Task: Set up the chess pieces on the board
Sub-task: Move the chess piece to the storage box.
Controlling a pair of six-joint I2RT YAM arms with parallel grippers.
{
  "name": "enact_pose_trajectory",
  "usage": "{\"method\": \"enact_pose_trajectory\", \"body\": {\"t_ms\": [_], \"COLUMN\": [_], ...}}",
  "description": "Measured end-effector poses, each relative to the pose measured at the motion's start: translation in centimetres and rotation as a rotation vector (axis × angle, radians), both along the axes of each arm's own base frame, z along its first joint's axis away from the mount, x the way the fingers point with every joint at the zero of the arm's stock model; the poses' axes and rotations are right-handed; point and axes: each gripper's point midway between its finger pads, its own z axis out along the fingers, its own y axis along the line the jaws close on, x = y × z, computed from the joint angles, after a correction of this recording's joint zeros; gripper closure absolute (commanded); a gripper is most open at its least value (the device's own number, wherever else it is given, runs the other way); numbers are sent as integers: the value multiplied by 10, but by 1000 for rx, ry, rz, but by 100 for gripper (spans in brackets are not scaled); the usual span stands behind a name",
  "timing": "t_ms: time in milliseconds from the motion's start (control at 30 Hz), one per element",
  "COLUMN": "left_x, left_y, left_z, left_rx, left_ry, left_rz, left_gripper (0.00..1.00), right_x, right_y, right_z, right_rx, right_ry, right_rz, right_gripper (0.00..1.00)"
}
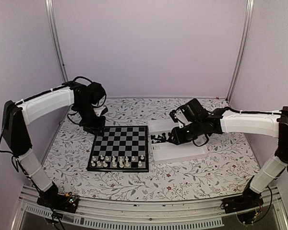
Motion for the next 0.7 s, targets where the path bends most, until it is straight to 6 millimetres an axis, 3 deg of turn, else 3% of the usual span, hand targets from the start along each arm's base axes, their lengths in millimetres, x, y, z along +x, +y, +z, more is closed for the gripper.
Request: {"method": "enact_pose_trajectory", "body": {"t_ms": [100, 200, 333, 500, 700], "left_x": [24, 27, 27, 26, 19], "left_y": [-34, -58, -86, -92, -87], "left_z": [35, 57, 95, 123, 118], "left_rx": [-103, -157, -254, -321, -314], "left_ry": [-137, -220, -354, -437, -430], "left_rz": [-43, -94, -151, -165, -170], "left_gripper": [60, 52, 51, 52, 51], "right_x": [-4, -8, -6, 9, 23], "right_y": [13, 22, 32, 52, 64], "right_z": [-28, -57, -78, -78, -84], "right_rx": [-24, -49, -59, -24, -5], "right_ry": [95, 192, 269, 291, 315], "right_rz": [37, 55, 47, 20, -43], "right_gripper": [70, 67, 64, 60, 59]}}
